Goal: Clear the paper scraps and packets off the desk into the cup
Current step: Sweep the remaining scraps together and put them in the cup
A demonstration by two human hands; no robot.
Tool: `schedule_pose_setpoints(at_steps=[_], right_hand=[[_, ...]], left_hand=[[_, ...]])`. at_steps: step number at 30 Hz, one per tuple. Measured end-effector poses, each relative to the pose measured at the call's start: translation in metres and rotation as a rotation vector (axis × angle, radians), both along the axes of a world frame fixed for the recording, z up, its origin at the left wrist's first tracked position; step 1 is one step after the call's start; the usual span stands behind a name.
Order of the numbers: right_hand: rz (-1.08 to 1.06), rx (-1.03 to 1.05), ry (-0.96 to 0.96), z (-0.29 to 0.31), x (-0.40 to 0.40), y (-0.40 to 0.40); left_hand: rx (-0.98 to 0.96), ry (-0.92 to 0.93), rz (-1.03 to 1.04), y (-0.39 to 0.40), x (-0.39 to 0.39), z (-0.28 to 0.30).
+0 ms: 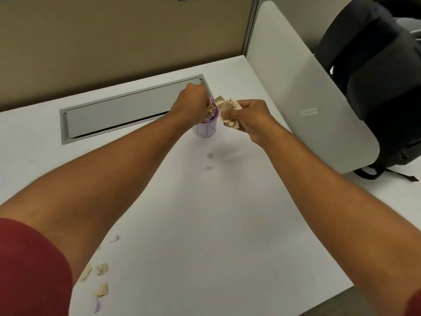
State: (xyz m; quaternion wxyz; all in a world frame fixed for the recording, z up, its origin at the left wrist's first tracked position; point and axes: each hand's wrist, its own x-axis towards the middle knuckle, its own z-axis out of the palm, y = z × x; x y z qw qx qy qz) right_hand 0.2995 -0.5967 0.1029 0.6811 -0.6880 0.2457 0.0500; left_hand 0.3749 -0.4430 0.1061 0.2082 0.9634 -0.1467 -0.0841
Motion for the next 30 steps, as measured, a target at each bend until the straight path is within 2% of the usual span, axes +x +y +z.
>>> schedule_pose_setpoints(at_steps=[9,13,15,18,20,22,25,28,30], right_hand=[[0.024,-0.068,0.003,0.003,0.006,-0.001],[0.049,-0.147,0.014,0.010,0.014,0.003],[0.070,-0.243,0.001,0.010,0.019,0.005],[0.170,-0.515,-0.088,0.013,0.028,0.011],[0.275,-0.697,-0.164,0.017,0.036,0.019],[0.364,-0.867,-0.205,0.018,0.048,0.028],[0.519,-1.081,-0.173,0.015,0.062,0.045],[0.697,-1.258,-0.120,0.009,0.064,0.057],[0.759,-1.331,-0.109,0.005,0.063,0.060]], left_hand=[[0.109,-0.053,-0.114,0.004,0.007,0.020],[0.008,-0.071,-0.088,0.005,0.006,0.016],[-0.107,-0.071,0.005,0.013,0.005,0.013],[-0.297,-0.131,0.197,0.034,-0.007,0.002],[-0.328,-0.176,0.271,0.052,-0.027,-0.013],[-0.300,-0.177,0.269,0.070,-0.051,-0.036],[-0.208,-0.081,0.177,0.089,-0.081,-0.074],[0.078,0.009,0.012,0.096,-0.101,-0.107],[0.196,0.061,-0.052,0.101,-0.111,-0.126]])
